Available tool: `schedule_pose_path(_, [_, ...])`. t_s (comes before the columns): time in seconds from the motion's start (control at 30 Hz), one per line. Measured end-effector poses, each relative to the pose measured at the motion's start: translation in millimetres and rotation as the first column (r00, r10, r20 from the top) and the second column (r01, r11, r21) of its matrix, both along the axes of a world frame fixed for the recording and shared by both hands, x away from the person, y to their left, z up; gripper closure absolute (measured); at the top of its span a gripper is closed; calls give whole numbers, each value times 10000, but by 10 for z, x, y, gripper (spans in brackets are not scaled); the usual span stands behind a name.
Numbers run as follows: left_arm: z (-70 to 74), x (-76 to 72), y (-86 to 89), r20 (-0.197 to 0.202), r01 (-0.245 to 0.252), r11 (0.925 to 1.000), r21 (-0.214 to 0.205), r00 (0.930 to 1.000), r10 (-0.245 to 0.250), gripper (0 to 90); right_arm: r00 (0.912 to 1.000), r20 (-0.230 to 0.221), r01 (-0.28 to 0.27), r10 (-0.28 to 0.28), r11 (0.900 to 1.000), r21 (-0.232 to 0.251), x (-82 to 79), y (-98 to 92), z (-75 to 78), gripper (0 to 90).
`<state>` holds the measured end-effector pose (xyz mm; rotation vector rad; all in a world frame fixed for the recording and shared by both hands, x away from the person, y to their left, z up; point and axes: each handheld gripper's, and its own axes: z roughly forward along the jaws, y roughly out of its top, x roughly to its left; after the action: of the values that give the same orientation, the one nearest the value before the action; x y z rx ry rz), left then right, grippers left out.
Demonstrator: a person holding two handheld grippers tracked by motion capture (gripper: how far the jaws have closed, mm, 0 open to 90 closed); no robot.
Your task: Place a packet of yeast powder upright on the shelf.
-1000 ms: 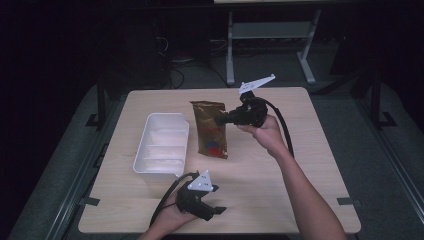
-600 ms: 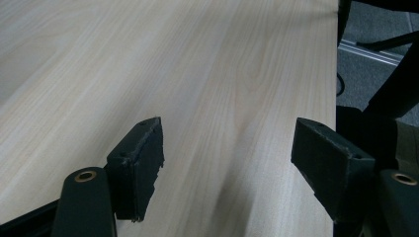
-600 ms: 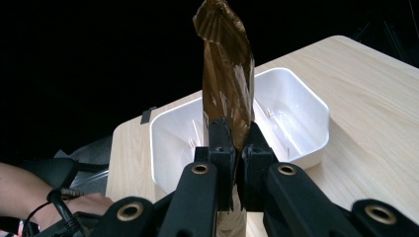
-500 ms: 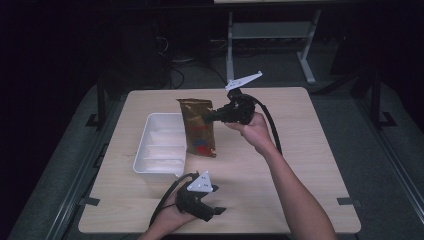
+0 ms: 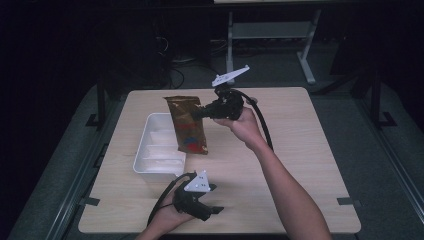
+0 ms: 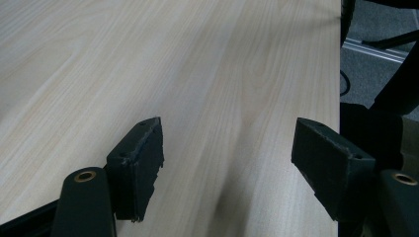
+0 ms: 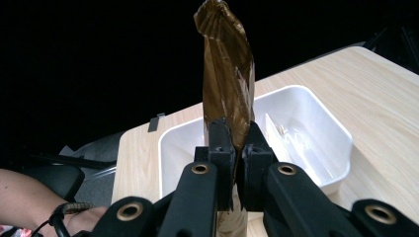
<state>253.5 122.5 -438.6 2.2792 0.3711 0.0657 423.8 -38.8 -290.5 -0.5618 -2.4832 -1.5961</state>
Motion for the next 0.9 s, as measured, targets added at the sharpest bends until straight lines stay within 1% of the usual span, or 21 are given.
schedule_pose_path(0.2, [-6, 8, 9, 15, -11, 10000, 53, 10000, 11, 276, 9999, 43, -129, 129, 9999, 15, 4, 92, 12, 858])
schedule_pose_path(0.27, [-10, 9, 13, -4, -48, 10000, 36, 10000, 48, 276, 9997, -21, -227, 227, 9997, 33, 3, 135, 13, 857])
schedule_pose_path(0.37, [-15, 10, 17, -39, -78, 10000, -1, 10000, 78, 276, 9996, 31, -294, 294, 9996, -6, 2, 175, 17, 857])
schedule_pose_path(0.43, [-16, 19, 23, 28, -46, 10000, 53, 10000, 46, 275, 9990, 56, -436, 436, 9990, 2, 1, 248, 27, 858])
schedule_pose_path(0.47, [-18, 20, 23, 26, -53, 10000, 61, 10000, 53, 275, 9990, 56, -436, 436, 9990, 2, 1, 248, 27, 858])
schedule_pose_path(0.5, [-21, 23, 28, -4, -66, 9999, 82, 10000, 66, 275, 9986, 86, -519, 518, 9987, 21, -1, 297, 30, 857])
schedule_pose_path(0.57, [-19, 23, 31, -6, -71, 9999, 111, 10000, 71, 275, 9986, 39, -526, 526, 9986, 50, -3, 317, 28, 857])
schedule_pose_path(0.63, [-17, 26, 37, 20, -59, 9999, 96, 10000, 59, 275, 9979, 13, -645, 645, 9979, 53, -1, 408, 9, 858])
schedule_pose_path(0.7, [-18, 27, 39, 21, -42, 9999, 99, 10000, 42, 275, 9977, -7, -682, 682, 9977, 38, 2, 426, 2, 858])
schedule_pose_path(0.77, [-16, 30, 45, 51, -26, 9999, 105, 10000, 26, 275, 9969, -66, -787, 787, 9969, 77, 12, 509, -35, 857])
schedule_pose_path(0.8, [-16, 30, 45, 51, -26, 9999, 105, 10000, 26, 275, 9969, -66, -787, 787, 9969, 77, 12, 509, -35, 857])
schedule_pose_path(0.9, [-6, 31, 57, 8, -92, 10000, 1, 10000, 92, 275, 9962, -109, -859, 859, 9963, 63, 25, 591, -87, 858])
